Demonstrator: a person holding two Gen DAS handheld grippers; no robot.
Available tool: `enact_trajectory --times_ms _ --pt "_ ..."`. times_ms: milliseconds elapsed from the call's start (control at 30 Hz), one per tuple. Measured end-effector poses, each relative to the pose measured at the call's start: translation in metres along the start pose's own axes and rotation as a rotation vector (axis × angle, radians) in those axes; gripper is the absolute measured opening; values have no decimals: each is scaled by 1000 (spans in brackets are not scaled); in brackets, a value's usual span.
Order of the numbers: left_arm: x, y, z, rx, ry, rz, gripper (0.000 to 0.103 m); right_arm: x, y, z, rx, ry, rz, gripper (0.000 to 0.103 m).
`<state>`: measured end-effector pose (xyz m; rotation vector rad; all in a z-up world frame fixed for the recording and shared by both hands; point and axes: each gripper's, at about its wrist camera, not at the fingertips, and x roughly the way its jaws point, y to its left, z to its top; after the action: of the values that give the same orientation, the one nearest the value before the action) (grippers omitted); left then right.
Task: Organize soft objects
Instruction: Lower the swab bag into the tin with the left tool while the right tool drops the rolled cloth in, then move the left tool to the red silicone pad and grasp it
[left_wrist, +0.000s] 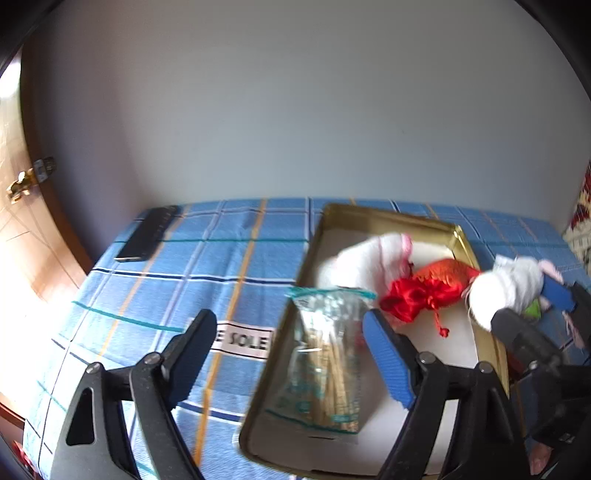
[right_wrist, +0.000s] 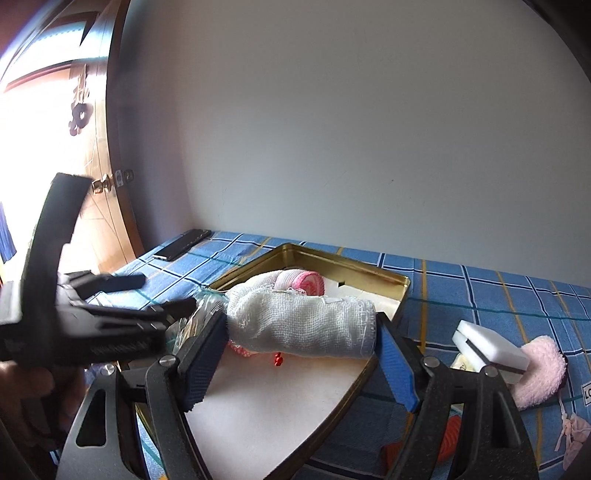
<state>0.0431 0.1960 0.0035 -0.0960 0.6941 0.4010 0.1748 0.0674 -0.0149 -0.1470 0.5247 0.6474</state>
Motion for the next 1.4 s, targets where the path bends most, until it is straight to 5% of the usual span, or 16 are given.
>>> enact_trajectory --times_ms 767,933,1400 --pt "-25 30 -8 -74 -43 -1 86 28 9 -14 -2 108 32 83" --pt "-26 26 -8 -71 -42 3 88 25 6 -13 18 89 44 92" --pt "-33 -34 -7 4 -55 -95 88 -19 -29 -28 62 65 -67 92"
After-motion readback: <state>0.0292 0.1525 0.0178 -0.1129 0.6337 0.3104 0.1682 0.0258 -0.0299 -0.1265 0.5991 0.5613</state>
